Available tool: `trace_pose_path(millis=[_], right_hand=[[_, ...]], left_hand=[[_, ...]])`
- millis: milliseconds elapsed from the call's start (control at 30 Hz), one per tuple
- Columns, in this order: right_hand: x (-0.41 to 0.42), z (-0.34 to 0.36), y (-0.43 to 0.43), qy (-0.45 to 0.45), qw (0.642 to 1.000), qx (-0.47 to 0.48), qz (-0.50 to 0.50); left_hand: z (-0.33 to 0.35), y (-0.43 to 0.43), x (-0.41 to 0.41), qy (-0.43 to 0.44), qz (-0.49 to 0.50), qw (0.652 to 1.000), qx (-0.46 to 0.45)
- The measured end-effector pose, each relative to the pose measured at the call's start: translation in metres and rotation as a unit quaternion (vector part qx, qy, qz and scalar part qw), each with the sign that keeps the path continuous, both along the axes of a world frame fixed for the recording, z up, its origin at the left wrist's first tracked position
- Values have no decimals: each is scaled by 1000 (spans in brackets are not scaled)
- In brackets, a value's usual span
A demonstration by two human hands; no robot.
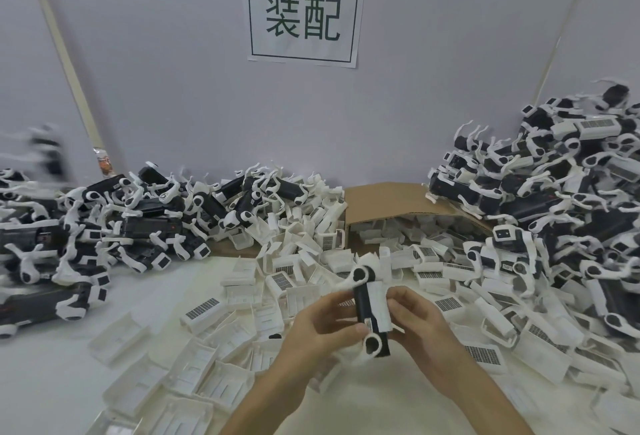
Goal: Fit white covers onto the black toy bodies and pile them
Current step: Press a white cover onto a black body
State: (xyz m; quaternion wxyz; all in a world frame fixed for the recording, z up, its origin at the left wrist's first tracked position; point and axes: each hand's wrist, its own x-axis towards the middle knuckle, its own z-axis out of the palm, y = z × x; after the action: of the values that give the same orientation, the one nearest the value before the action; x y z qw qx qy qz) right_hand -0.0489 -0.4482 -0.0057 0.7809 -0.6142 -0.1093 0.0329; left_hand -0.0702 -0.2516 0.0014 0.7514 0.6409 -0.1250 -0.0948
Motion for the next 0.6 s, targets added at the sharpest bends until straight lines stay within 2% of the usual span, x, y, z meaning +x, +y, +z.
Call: trace_pose_path(millis=[100, 333, 433, 600], right_hand=[[-3, 1, 4, -19, 999, -31, 18], [-7, 2, 13, -78, 986, -146, -37], [-8, -1, 17, -66, 982, -173, -34], [-9, -3, 18, -14, 987, -158, -3]], left_hand=[[0, -3, -3, 10, -20, 1000, 18], [-3, -6, -3, 16, 18, 1000, 6], [-6, -6, -2, 18, 19, 1000, 6], [-12, -10, -1, 45, -2, 999, -2]])
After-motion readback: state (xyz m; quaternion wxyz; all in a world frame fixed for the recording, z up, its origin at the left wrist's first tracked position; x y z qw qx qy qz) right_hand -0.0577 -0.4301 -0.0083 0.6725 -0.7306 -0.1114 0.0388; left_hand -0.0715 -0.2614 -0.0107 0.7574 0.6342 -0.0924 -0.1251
